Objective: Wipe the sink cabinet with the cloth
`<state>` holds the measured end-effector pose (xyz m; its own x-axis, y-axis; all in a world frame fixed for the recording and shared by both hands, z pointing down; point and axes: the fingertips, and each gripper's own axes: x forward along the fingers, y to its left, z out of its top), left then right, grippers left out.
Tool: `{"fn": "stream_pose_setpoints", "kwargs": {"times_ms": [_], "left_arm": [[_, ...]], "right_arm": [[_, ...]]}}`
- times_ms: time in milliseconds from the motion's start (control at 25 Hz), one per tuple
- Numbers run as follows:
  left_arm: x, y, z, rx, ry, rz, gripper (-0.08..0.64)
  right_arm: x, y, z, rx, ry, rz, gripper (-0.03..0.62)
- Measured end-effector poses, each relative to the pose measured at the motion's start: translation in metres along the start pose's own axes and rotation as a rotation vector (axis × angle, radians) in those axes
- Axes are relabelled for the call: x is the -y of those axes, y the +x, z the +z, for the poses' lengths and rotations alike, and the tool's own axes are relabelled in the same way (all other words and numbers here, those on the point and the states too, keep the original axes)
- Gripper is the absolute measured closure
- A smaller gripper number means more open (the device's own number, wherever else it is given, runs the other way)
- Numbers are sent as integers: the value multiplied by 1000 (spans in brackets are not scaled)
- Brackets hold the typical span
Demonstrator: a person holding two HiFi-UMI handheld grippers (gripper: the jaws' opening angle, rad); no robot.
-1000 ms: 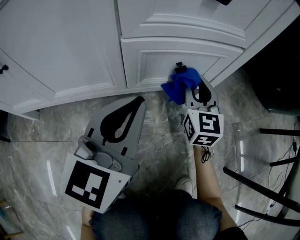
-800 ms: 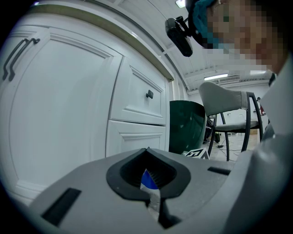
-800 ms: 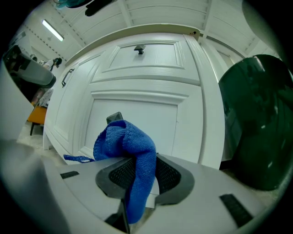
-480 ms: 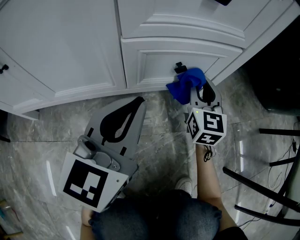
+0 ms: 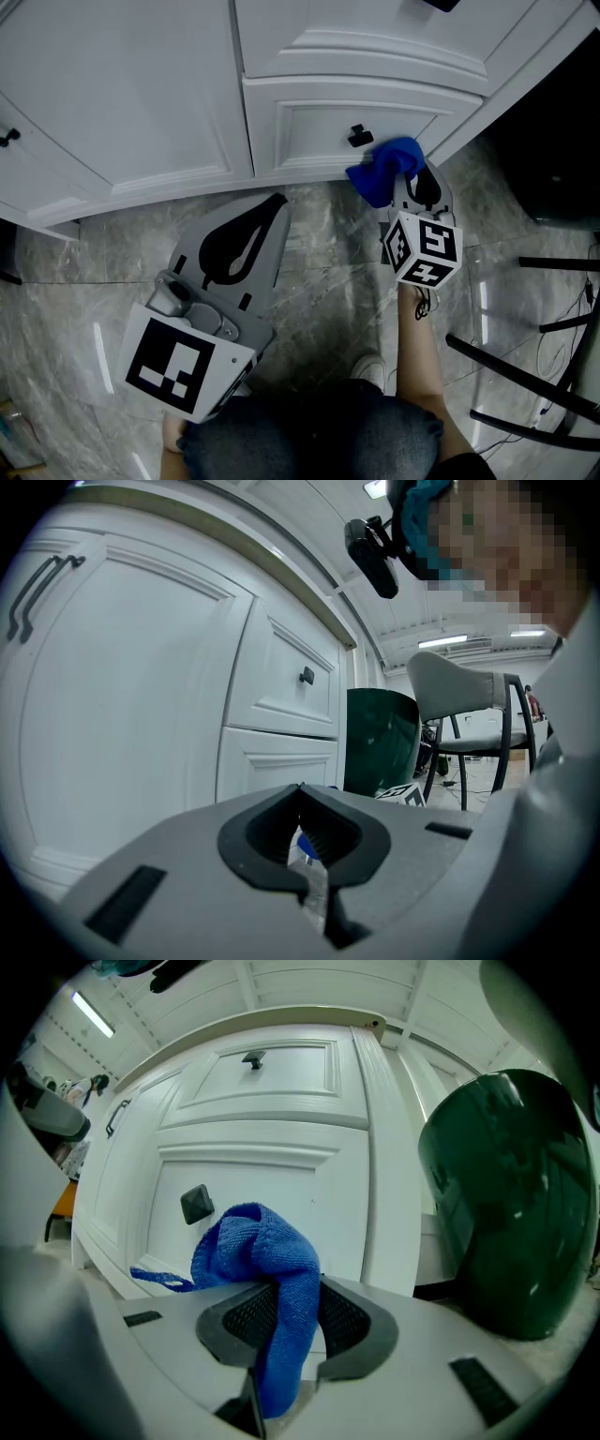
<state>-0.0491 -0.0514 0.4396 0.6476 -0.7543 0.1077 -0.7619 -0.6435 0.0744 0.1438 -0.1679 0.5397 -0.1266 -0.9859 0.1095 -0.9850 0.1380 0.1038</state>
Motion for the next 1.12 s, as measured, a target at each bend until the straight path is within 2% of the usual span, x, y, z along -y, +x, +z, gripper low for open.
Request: {"fn": "stream_pose_setpoints", "kwargs": {"times_ms": [560, 800, 920, 1120], "left_arm": [[2, -3, 2, 3, -6, 6, 557], [3, -1, 3, 4, -19, 9, 557], [2, -1, 2, 9, -1, 6, 557], [-2, -4, 1, 6, 0, 16, 557]], "right_arm": [[30, -6, -12, -40, -24, -102, 476], [29, -8, -11, -22, 5, -119, 476], [0, -14, -12, -3, 40, -35, 476], [-104, -11, -24, -24, -25, 221, 476]]}}
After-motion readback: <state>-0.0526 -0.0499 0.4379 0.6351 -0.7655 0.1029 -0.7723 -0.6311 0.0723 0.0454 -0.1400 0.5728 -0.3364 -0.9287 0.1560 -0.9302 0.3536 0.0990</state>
